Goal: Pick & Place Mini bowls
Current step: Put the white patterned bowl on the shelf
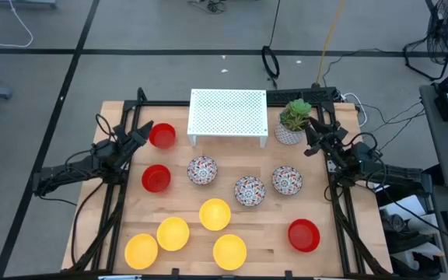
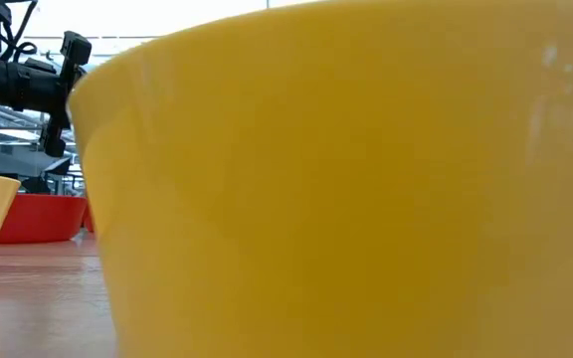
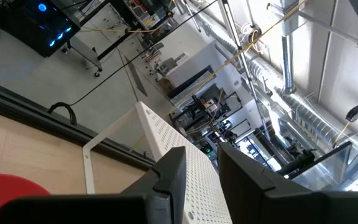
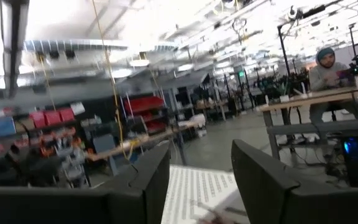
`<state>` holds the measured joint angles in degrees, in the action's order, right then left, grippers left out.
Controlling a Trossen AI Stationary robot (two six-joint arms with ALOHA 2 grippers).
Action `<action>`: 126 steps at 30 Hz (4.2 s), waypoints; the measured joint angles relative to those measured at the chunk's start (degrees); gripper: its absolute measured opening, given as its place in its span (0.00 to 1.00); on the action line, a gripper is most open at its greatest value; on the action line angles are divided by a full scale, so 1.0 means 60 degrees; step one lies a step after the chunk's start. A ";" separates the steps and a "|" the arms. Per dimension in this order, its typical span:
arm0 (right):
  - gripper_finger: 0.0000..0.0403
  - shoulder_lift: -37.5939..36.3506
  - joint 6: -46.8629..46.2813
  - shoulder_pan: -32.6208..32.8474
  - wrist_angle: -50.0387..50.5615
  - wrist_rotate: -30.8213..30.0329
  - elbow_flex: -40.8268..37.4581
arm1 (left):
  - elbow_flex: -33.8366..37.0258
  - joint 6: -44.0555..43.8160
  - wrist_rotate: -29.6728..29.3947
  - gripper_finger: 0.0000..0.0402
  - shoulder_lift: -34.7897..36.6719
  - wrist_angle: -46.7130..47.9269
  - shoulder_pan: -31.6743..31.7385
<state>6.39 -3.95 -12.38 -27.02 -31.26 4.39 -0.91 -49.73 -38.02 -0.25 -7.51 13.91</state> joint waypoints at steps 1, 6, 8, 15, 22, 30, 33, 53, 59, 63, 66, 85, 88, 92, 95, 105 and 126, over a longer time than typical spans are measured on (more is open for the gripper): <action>0.40 0.0154 0.0045 0.0000 0.0161 0.0000 0.0108 | 0.0000 0.0003 0.0002 0.23 -0.0004 0.0000 -0.0003; 0.40 0.1098 0.0408 -0.0004 0.0506 -0.0001 0.1164 | 0.0000 0.0001 0.0004 0.23 -0.0004 0.0001 0.0000; 0.40 0.1610 0.0502 0.0000 0.1236 0.0003 0.1513 | 0.0000 0.0001 0.0000 0.23 -0.0004 0.0000 -0.0001; 0.40 0.3658 0.0257 0.0219 0.2350 0.0792 0.3002 | 0.0000 0.0003 0.0000 0.23 -0.0004 0.0000 -0.0003; 0.40 0.6001 0.0032 0.1169 0.5023 0.0999 0.5141 | 0.0000 0.0002 0.0003 0.23 -0.0004 0.0000 -0.0002; 0.40 0.8194 -0.2363 0.2369 0.8867 0.1021 0.7185 | 0.0000 0.0000 0.0002 0.23 -0.0004 0.0000 -0.0003; 0.40 0.8842 -0.3954 0.2832 1.0284 0.1688 0.7745 | 0.0000 0.0003 0.0004 0.23 -0.0004 0.0000 0.0000; 0.40 1.1658 -0.5241 0.5282 1.0836 0.4239 0.8031 | 0.0000 0.0003 0.0003 0.23 -0.0004 0.0004 -0.0003; 0.40 1.2187 -0.4398 0.5395 1.0874 0.3675 0.8031 | 0.0000 0.0003 0.0004 0.23 -0.0004 0.0000 -0.0003; 0.40 1.2469 -0.4769 0.5395 1.1179 0.3678 0.8031 | 0.0000 0.0001 0.0004 0.23 -0.0004 0.0003 -0.0001; 0.40 1.2645 -0.5084 0.5399 1.1723 0.3640 0.8035 | 0.0000 0.0002 0.0002 0.23 -0.0002 0.0000 -0.0003; 0.06 1.3179 -0.5725 0.5399 1.2285 0.3382 0.7606 | 0.0002 0.0002 0.0004 0.23 -0.0004 0.0000 -0.0003; 0.03 1.3149 -0.5847 0.5401 1.2328 0.3375 0.7623 | 0.0001 0.0003 0.0004 0.23 -0.0004 0.0000 0.0000; 0.01 1.2806 -0.5983 0.5439 1.2343 0.3514 0.7848 | 0.0000 0.0003 0.0004 0.23 -0.0007 0.0000 -0.0003; 0.01 1.2350 -0.5781 0.5450 1.2231 0.3412 0.8259 | 0.0002 0.0001 0.0002 0.23 -0.0007 0.0024 -0.0003; 0.01 1.1464 -0.2822 0.4261 1.1304 0.1514 1.0509 | 0.0000 0.0002 0.0004 0.23 -0.0007 0.0026 -0.0003; 0.01 1.5044 0.0350 -0.2330 1.2954 0.3470 1.4974 | 0.0002 0.0001 0.0003 0.23 -0.0011 0.0033 -0.0003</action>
<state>96.66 -1.85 -26.36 50.71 -10.44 94.23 -0.89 -49.72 -38.00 -0.32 -7.31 13.89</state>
